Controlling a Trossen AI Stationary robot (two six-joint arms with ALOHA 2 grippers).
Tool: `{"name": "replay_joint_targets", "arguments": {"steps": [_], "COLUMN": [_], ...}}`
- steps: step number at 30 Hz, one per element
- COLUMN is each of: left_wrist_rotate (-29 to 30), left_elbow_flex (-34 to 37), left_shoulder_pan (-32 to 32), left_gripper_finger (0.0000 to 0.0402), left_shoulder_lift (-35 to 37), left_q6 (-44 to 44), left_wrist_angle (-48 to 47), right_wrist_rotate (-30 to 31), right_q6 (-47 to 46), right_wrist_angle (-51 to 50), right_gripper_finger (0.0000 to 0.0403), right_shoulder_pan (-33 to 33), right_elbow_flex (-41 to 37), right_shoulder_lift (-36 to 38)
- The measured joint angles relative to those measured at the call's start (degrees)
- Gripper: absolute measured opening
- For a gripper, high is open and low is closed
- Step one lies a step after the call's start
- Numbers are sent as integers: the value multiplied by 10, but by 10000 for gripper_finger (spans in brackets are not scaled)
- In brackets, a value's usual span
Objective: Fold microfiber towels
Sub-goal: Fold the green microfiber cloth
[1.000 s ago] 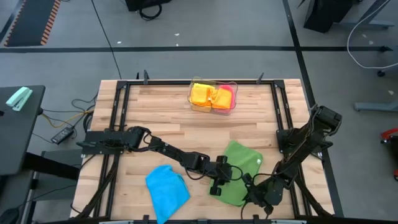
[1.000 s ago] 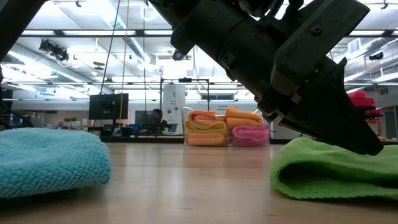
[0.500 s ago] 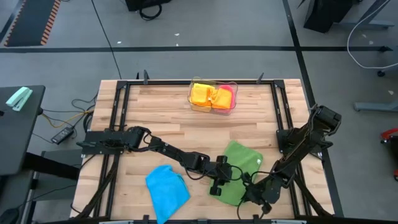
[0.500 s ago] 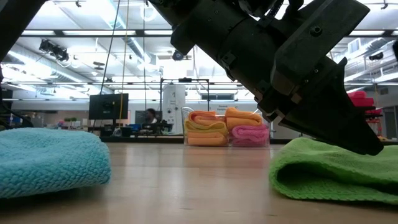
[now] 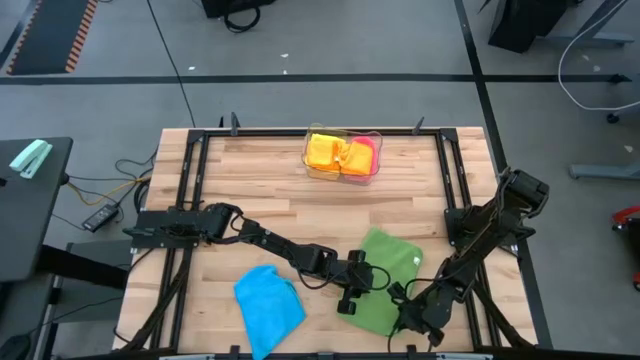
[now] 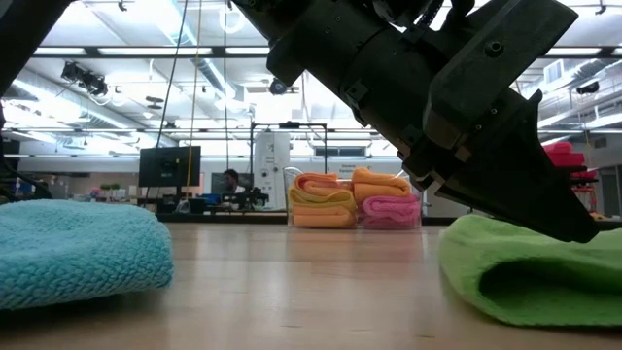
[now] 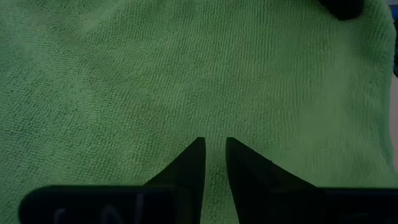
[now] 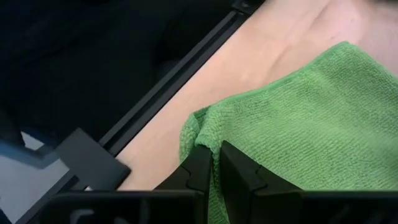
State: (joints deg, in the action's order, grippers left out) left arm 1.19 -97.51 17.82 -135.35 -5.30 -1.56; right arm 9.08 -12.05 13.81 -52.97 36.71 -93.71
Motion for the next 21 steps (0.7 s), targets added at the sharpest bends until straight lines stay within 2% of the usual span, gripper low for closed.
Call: {"name": "replay_joint_targets", "arguments": {"steps": [15, 21], "left_wrist_rotate": [0, 0], "left_elbow_flex": [0, 0], "left_shoulder_pan": [0, 0], "left_gripper_finger": [72, 68], "left_shoulder_lift": [0, 0], "left_q6": [0, 0], "left_wrist_angle": [0, 0], "right_wrist_rotate": [5, -4], "right_q6": [-19, -19], "right_wrist_angle": [-57, -53], "right_gripper_finger": [39, 63], "right_shoulder_pan": [-15, -16], "right_elbow_flex": [0, 0], "right_shoulder_lift": [-3, -3]}}
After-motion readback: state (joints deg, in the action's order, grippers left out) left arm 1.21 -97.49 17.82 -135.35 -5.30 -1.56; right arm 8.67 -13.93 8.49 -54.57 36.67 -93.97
